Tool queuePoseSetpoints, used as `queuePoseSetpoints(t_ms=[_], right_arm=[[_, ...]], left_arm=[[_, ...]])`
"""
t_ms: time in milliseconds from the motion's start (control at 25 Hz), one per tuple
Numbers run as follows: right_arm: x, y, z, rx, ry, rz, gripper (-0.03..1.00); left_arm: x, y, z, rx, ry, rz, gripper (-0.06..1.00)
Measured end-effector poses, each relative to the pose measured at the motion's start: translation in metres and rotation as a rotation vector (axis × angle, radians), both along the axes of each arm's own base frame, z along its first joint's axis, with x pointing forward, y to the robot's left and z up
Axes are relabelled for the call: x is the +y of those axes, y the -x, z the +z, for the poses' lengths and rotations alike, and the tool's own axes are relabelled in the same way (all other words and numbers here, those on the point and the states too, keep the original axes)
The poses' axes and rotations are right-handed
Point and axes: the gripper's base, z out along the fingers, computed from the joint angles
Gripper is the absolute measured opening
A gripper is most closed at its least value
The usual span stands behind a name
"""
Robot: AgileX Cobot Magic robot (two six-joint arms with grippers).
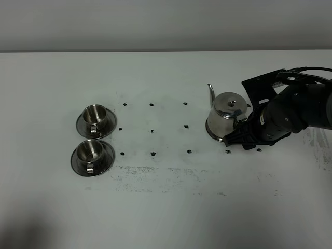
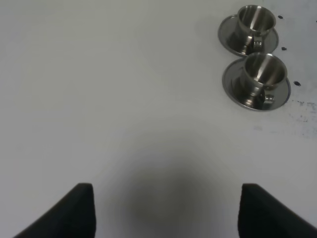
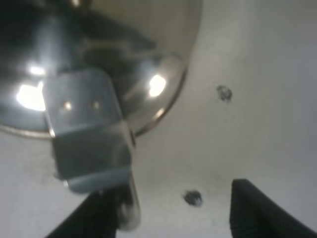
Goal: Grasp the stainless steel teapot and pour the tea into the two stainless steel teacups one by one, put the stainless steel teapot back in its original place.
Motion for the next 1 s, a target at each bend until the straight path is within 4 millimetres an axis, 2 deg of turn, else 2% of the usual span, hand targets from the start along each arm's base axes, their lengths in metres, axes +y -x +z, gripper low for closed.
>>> queuePoseSetpoints(t_ms=[120, 320, 440, 680, 1000], right_arm=[[0.000, 0.006, 0.011, 0.035, 0.023, 0.054, 0.49], [0.005, 0.008, 0.051, 0.016, -0.006, 0.134, 0.49], [0.009, 0.006, 0.064, 0.023, -0.028, 0.180, 0.49], [0.011, 0.002, 0.070, 0.033, -0.046, 0.221, 0.49], [0.010, -0.022, 0.058, 0.070, -0.061, 0.205, 0.49]], left_arm=[[0.000, 0.000, 0.000, 0.000, 0.000, 0.000, 0.59], [0.000, 0.000, 0.000, 0.000, 0.000, 0.000, 0.59], [0.000, 0.000, 0.000, 0.000, 0.000, 0.000, 0.59], [0.000, 0.000, 0.000, 0.000, 0.000, 0.000, 0.59], [0.000, 0.000, 0.000, 0.000, 0.000, 0.000, 0.59]])
